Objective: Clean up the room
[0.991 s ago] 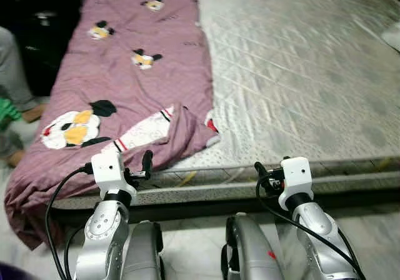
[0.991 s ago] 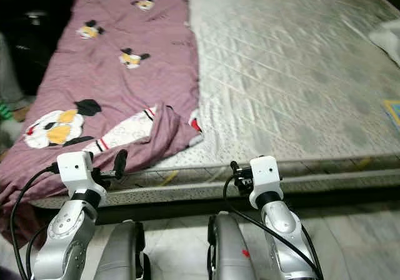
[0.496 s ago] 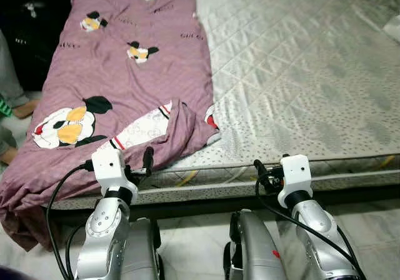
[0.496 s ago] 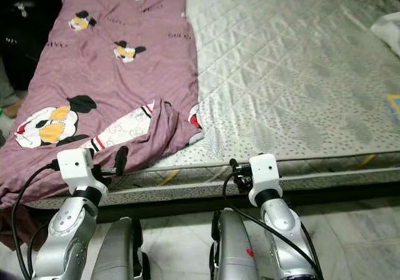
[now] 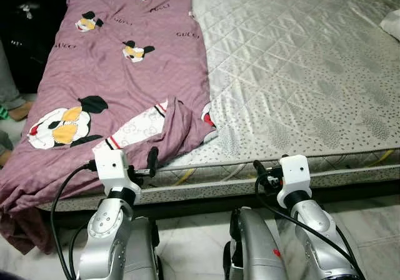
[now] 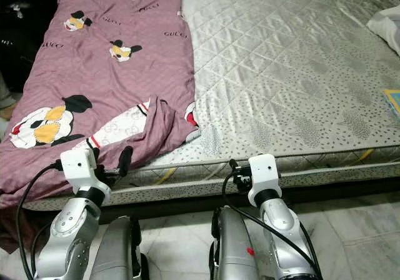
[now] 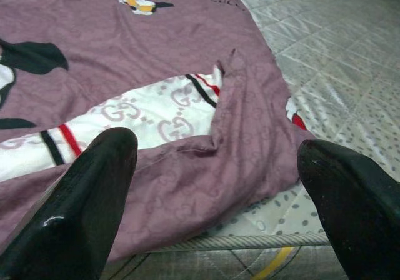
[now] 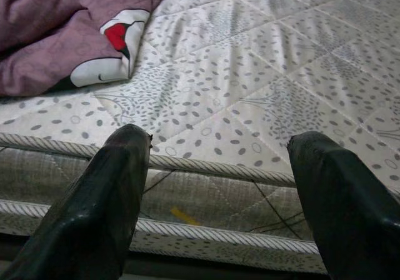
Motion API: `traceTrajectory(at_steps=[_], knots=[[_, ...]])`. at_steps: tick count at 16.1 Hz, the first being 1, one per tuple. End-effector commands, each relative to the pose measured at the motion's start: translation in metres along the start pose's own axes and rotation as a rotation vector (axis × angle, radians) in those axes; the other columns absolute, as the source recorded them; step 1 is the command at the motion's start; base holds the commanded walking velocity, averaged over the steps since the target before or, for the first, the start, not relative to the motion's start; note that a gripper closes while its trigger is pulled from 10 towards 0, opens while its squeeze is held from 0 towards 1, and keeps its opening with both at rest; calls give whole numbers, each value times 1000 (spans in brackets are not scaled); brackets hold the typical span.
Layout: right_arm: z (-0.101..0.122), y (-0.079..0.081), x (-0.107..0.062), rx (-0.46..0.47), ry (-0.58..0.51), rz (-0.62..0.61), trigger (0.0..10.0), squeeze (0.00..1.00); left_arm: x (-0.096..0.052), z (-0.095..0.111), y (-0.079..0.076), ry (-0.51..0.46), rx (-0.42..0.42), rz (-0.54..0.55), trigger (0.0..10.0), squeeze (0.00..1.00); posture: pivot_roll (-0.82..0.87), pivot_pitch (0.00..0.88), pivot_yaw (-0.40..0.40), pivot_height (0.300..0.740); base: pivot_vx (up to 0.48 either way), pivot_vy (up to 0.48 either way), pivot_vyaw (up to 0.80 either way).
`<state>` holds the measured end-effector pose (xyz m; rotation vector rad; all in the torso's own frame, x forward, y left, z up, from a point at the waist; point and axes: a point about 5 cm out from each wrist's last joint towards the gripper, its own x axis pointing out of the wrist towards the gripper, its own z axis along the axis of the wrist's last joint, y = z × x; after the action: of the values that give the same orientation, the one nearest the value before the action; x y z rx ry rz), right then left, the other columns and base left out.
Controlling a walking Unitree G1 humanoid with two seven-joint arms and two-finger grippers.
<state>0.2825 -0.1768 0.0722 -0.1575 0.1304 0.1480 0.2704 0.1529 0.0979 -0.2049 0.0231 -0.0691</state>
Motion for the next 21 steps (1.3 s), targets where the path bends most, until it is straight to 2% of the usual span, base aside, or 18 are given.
traceTrajectory(at_steps=[1, 12, 17, 21], knots=[[-2, 1, -1, 12, 4, 4, 10000, 0, -2, 0, 4, 0, 6, 9, 10000, 0, -42, 228, 38, 575, 322, 0, 0], [-3, 2, 0, 0, 3, 14, 10000, 0, -2, -3, 3, 6, 2, -2, 10000, 0, -45, 225, 40, 575, 277, 0, 0], [-3, 3, 0, 0, 2, 16, 10000, 0, -2, -4, 1, 13, 0, -6, 10000, 0, -45, 225, 40, 575, 335, 0, 607], [-4, 2, 0, 12, 1, 16, 10000, 0, -3, -3, -1, -1, -11, -22, 10000, 0, -45, 225, 40, 575, 304, 0, 0]])
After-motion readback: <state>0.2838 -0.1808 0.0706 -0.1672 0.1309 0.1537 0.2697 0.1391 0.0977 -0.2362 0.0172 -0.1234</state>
